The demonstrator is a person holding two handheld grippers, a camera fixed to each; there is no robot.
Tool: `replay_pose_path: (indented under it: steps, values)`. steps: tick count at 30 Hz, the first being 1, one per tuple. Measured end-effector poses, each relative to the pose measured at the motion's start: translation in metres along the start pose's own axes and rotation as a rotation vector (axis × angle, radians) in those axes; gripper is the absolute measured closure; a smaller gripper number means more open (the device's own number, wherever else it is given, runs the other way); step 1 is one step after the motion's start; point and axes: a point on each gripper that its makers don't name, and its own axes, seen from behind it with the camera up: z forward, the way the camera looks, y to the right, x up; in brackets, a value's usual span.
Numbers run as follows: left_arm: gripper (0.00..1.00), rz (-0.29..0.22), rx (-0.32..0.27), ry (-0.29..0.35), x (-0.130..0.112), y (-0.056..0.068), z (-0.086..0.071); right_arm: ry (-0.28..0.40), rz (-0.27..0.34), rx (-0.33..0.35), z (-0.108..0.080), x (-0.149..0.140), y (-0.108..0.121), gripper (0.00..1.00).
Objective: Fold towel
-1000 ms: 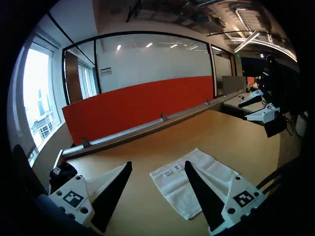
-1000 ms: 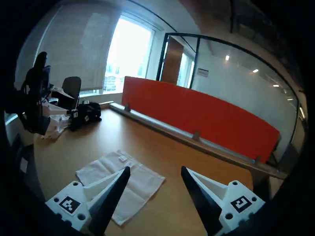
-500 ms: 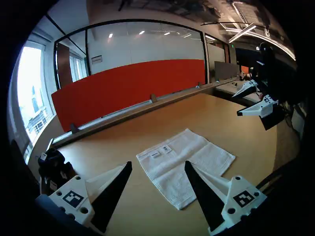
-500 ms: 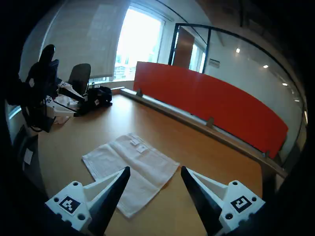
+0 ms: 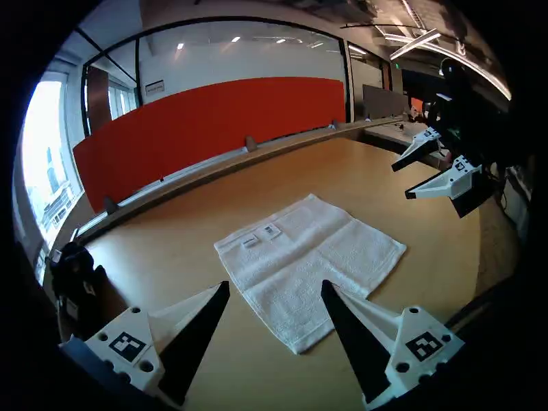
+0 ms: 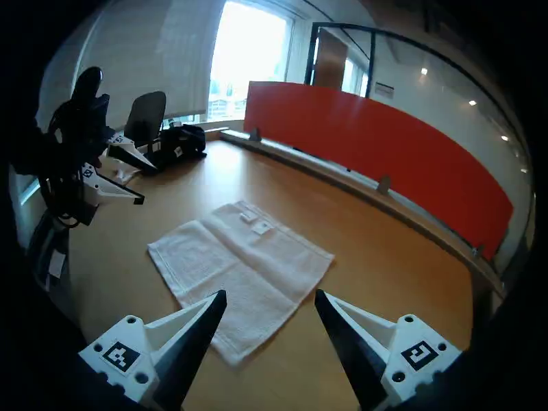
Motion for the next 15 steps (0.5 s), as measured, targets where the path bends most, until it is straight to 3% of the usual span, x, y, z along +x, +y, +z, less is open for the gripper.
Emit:
replay_pose_path:
  steps: [15]
  values:
    - [0.01,0.004,-0.060,-0.130,-0.057,0.021,0.030,-0.111,-0.015,0.061,0.027,-0.058,-0.022,0.00]
